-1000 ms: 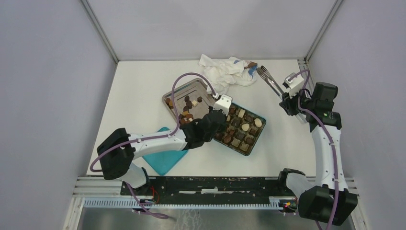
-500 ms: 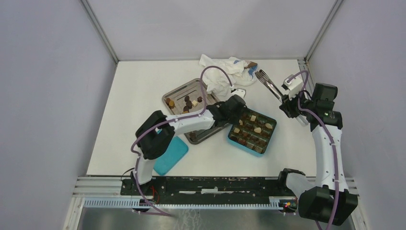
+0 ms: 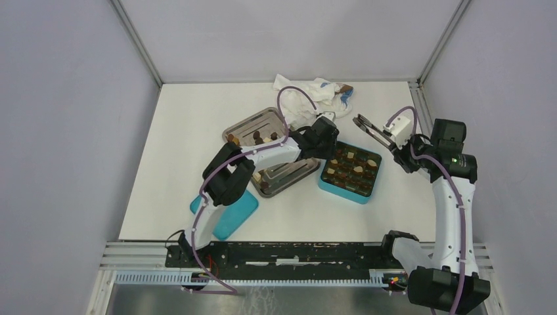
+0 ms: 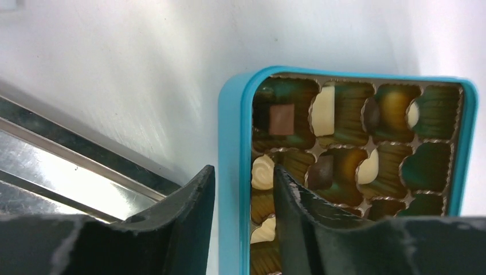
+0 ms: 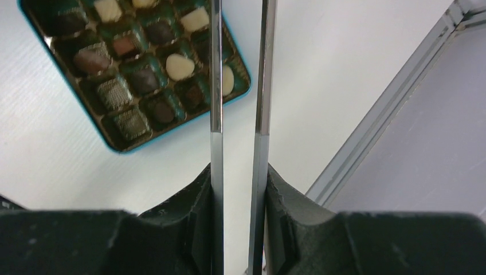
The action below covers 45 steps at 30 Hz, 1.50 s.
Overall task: Pack the chocolate
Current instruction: Adjust the packing box at the center of the board, then place the fake chocolate in the packing box.
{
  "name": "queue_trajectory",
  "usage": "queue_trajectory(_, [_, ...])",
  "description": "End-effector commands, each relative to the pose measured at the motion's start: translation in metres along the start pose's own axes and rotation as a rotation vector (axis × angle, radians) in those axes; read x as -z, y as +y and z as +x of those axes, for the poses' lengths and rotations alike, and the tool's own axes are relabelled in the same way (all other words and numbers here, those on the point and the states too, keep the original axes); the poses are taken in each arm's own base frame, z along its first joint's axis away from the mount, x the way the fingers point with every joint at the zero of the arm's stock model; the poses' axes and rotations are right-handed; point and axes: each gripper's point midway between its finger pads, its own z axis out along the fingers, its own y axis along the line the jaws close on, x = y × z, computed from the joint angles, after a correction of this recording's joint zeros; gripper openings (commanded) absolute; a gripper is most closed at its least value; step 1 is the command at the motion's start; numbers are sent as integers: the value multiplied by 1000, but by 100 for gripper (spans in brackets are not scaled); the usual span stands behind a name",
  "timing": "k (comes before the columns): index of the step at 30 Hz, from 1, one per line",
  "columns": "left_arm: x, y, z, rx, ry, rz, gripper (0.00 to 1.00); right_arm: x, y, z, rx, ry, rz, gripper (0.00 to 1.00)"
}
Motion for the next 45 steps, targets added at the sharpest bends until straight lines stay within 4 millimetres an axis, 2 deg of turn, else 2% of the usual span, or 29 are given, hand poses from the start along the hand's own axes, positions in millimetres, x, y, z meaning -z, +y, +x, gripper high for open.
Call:
queue_trajectory(1, [25,-29,-47,66,-108,93,55,23,18,24,127,108,-35,9])
queue_trajectory(3, [45,-32,-63,55,-157,103,62,31,29,35,171,145,-65,9])
queue_trajectory(6, [83,-33,-83,16,-236,113,66,44,41,47,220,192,-77,9])
queue_trajectory(8, [110,-25,-91,-23,-285,101,68,50,41,55,263,217,-39,9])
queue_trajectory(11, [153,-5,-91,-97,-316,44,70,54,41,74,311,285,-16,9])
queue_trajectory(12, [174,3,-96,-135,-337,18,71,53,44,79,326,298,-22,9])
queue_trajectory(17, [244,62,-91,-312,-364,-211,75,47,54,93,347,320,-55,9])
queue_trajectory(20, [271,105,-77,-411,-370,-365,77,42,61,103,361,331,-78,9])
queue_trajectory(25, [287,168,-42,-506,-353,-604,83,37,72,118,364,357,-104,9])
queue_trajectory(27, [289,182,-33,-507,-349,-665,84,34,77,122,350,352,-117,9])
queue_trajectory(31, [293,187,-34,-496,-359,-689,85,29,84,127,341,352,-150,10])
queue_trajectory(40, [296,191,-31,-482,-367,-692,86,20,91,122,305,317,-220,14])
queue_trajectory(45, [296,193,-32,-479,-366,-693,86,15,95,125,290,319,-253,22])
